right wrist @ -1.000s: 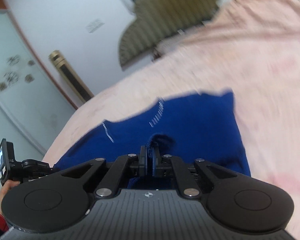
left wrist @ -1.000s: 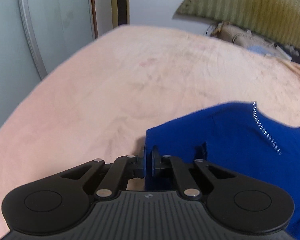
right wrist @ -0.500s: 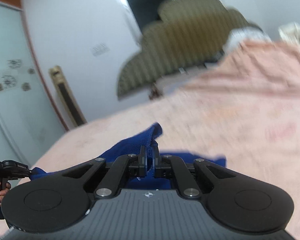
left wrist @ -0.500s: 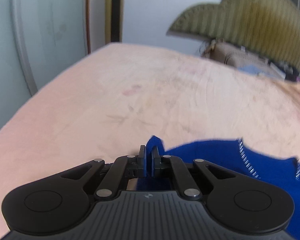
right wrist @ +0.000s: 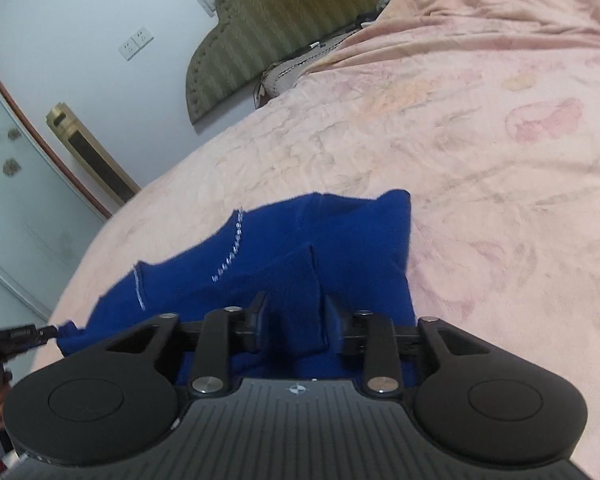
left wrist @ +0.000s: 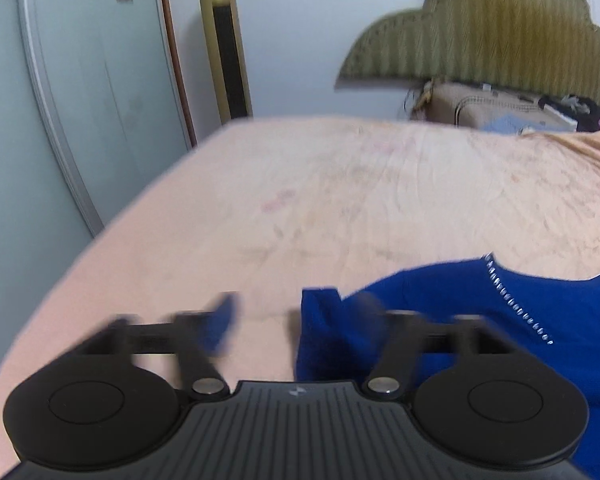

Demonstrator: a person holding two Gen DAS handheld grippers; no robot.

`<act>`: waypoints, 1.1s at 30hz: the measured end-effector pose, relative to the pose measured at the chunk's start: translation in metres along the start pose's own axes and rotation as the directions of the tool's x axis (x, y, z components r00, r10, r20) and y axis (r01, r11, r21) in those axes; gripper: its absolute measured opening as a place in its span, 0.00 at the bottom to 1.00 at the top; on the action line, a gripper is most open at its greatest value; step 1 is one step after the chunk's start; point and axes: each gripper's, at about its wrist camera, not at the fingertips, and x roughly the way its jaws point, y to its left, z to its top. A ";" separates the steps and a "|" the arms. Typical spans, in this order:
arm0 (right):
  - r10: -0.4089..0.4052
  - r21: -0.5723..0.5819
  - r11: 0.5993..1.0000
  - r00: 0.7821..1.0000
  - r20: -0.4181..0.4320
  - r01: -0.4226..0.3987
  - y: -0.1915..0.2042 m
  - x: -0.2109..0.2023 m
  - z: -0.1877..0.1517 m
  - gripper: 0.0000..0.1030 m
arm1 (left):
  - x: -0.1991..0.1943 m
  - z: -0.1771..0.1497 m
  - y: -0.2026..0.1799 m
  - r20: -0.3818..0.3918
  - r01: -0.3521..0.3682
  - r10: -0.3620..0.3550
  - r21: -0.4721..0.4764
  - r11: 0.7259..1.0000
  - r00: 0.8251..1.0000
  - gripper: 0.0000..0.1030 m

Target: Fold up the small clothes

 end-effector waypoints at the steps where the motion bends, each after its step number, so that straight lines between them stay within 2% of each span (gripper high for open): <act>1: 0.007 0.012 1.000 1.000 -0.005 -0.007 -0.002 0.005 0.002 0.33 | -0.008 -0.002 -0.004 0.039 -0.016 0.015 0.019 1.000 0.999 0.81; 3: 0.033 0.046 0.998 0.999 -0.031 -0.032 -0.008 0.017 0.009 0.34 | -0.019 -0.003 -0.014 0.083 -0.033 0.027 0.072 0.997 0.996 0.81; 5: 0.072 0.056 0.996 0.996 -0.059 -0.069 -0.009 0.029 0.014 0.33 | -0.024 -0.007 -0.026 0.086 -0.019 0.009 0.121 0.992 0.996 0.81; 6: 0.085 0.044 0.996 0.994 -0.075 -0.081 -0.006 0.035 0.017 0.28 | -0.025 -0.009 -0.030 0.078 -0.007 -0.004 0.135 0.991 0.997 0.81; 7: 0.083 0.026 0.996 0.993 -0.080 -0.081 -0.002 0.038 0.018 0.11 | -0.024 -0.010 -0.034 0.069 0.006 -0.016 0.143 0.990 0.997 0.81; 9: 0.046 -0.038 0.998 0.997 -0.054 -0.049 0.010 0.038 0.023 0.09 | -0.022 -0.013 -0.041 0.054 0.020 -0.029 0.150 0.989 0.998 0.81; 13: -0.030 -0.146 0.988 0.996 0.078 0.042 0.025 0.025 0.035 0.08 | -0.007 -0.021 -0.051 -0.002 0.034 -0.034 0.170 0.985 0.999 0.81; 16: -0.102 -0.177 0.978 0.992 0.068 0.113 0.022 0.033 0.038 0.09 | 0.008 -0.029 -0.054 -0.059 0.038 -0.029 0.170 0.985 0.998 0.81; 17: -0.116 -0.187 0.974 0.992 0.051 0.124 0.021 0.036 0.037 0.12 | 0.011 -0.032 -0.053 -0.072 0.042 -0.030 0.169 0.985 0.997 0.81; 19: -0.163 -0.212 0.962 0.985 0.049 0.169 0.022 0.035 0.031 0.28 | 0.015 -0.037 -0.052 -0.087 0.039 -0.024 0.174 0.984 0.996 0.81; 22: -0.196 -0.234 0.946 0.971 0.135 0.223 0.031 0.014 0.019 0.37 | 0.014 -0.043 -0.050 -0.090 0.039 -0.024 0.174 0.984 0.996 0.81; 24: -0.169 -0.285 0.936 0.975 0.144 0.204 0.039 0.004 0.011 0.49 | 0.013 -0.046 -0.050 -0.092 0.039 -0.023 0.177 0.983 0.996 0.81; 26: -0.170 -0.352 0.916 0.981 0.093 0.192 0.047 0.008 0.002 0.61 | 0.014 -0.048 -0.052 -0.093 0.035 -0.018 0.181 0.983 0.995 0.81; 27: -0.202 -0.380 0.901 0.977 0.062 0.210 0.048 0.015 -0.002 0.61 | 0.012 -0.048 -0.052 -0.095 0.032 -0.016 0.177 0.984 0.995 0.81; 29: -0.287 -0.398 0.874 0.957 0.045 0.280 0.046 0.022 -0.008 0.61 | 0.006 -0.049 -0.049 -0.098 0.047 -0.032 0.161 0.986 0.995 0.81; 30: -0.296 -0.383 0.876 0.954 0.056 0.294 0.046 0.018 -0.010 0.61 | 0.003 -0.050 -0.048 -0.097 0.057 -0.043 0.156 0.986 0.994 0.81; 33: -0.241 -0.358 0.898 0.966 0.089 0.257 0.053 -0.007 -0.018 0.69 | -0.007 -0.055 -0.046 -0.093 0.065 -0.051 0.150 0.986 0.994 0.81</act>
